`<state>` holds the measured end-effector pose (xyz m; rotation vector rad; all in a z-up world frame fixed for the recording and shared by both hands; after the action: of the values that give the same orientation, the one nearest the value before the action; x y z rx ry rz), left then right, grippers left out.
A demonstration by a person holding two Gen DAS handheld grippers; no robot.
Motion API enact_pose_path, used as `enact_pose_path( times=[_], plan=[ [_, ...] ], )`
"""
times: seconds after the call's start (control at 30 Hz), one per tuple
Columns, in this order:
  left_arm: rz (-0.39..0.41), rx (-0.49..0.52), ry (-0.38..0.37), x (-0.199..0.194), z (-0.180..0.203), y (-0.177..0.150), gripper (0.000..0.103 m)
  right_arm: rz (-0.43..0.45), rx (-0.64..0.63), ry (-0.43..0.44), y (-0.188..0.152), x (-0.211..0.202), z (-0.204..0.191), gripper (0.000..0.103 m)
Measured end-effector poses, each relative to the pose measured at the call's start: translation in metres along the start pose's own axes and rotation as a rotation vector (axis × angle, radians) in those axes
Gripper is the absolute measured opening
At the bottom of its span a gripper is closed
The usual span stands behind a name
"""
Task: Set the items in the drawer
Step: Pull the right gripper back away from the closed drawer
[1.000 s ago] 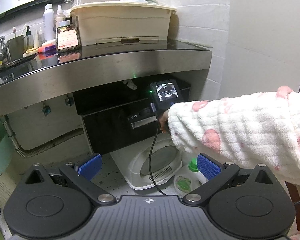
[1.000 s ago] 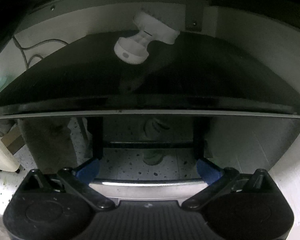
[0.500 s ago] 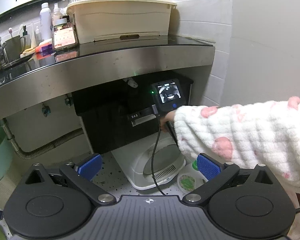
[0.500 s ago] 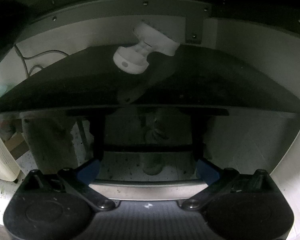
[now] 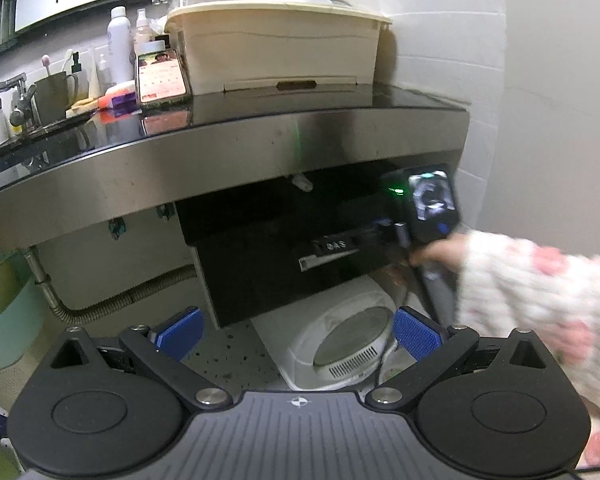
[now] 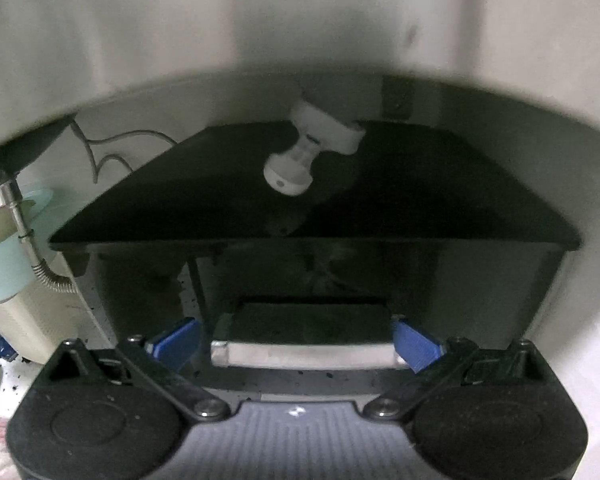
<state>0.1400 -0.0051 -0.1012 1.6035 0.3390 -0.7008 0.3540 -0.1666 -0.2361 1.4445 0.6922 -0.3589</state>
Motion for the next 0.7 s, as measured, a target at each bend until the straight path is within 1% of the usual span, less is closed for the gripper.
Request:
enact_pose_path(
  times=[0.07,0.13,0.27,0.33,0.5,0.6,0.67,0.7],
  plan=[
    [0.011,-0.004,-0.003,0.000,-0.001,0.004,0.103,-0.006,0.040,-0.014,0.000,-0.020,-0.001,0.103],
    [0.019,-0.006,-0.004,-0.001,0.000,0.006,0.103,-0.001,0.081,-0.002,0.001,-0.044,-0.004,0.103],
    [0.025,-0.017,-0.015,-0.004,0.002,0.009,0.103,-0.010,0.083,0.001,0.007,-0.088,-0.012,0.103],
    [0.024,-0.031,-0.018,-0.006,0.002,0.011,0.103,-0.023,0.054,-0.009,0.007,-0.111,-0.021,0.103],
    [0.040,-0.032,0.009,-0.016,0.001,0.013,0.103,-0.017,0.023,-0.013,0.003,-0.163,-0.042,0.103],
    [0.054,-0.037,-0.006,-0.023,0.001,0.015,0.103,-0.020,0.046,-0.004,-0.001,-0.185,-0.048,0.103],
    [0.064,-0.040,-0.017,-0.029,0.001,0.016,0.103,-0.011,0.081,0.026,-0.006,-0.200,-0.050,0.103],
    [0.068,-0.039,-0.017,-0.032,0.001,0.017,0.103,-0.012,0.104,0.023,-0.008,-0.204,-0.048,0.103]
  ],
)
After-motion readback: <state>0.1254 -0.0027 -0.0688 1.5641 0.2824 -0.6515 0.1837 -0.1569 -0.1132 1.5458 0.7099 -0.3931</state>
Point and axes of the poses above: each gripper's, at about its wrist camera, not at the fingertips, and x roughly the way its jaws point, z to its right, y to its top, the point moved 8 cm from there along x, roughly the way its jaws point, and after that the axes turned 5 degrees about -z, right-handed, at the moved point
